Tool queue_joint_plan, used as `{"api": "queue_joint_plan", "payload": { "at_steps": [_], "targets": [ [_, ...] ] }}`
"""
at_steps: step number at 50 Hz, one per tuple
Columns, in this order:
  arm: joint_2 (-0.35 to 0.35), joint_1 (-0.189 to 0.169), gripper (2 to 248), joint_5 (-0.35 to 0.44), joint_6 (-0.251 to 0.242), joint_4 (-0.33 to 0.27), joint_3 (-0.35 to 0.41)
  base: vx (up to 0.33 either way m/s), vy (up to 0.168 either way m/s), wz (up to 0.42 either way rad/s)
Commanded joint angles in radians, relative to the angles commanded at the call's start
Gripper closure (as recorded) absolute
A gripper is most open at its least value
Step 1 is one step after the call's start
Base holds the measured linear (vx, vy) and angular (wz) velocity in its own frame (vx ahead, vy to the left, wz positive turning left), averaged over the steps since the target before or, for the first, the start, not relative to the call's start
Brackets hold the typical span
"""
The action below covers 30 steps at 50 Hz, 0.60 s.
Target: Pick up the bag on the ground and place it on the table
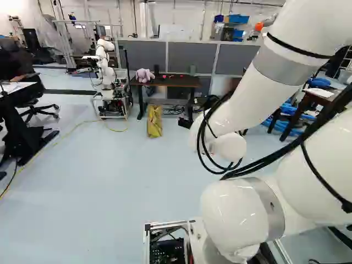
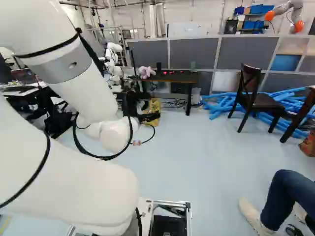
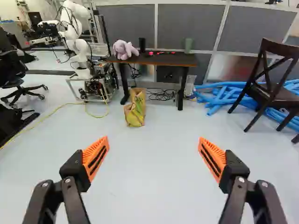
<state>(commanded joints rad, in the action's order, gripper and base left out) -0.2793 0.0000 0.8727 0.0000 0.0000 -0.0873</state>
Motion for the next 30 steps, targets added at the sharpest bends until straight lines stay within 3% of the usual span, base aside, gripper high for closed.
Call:
{"api": "queue_joint_plan", "payload": {
  "at_steps": [30],
  "targets": [
    [0.0, 0.0, 3, 0.0, 0.0, 0.0, 0.0, 0.0, 0.0, 0.0]
  ]
}}
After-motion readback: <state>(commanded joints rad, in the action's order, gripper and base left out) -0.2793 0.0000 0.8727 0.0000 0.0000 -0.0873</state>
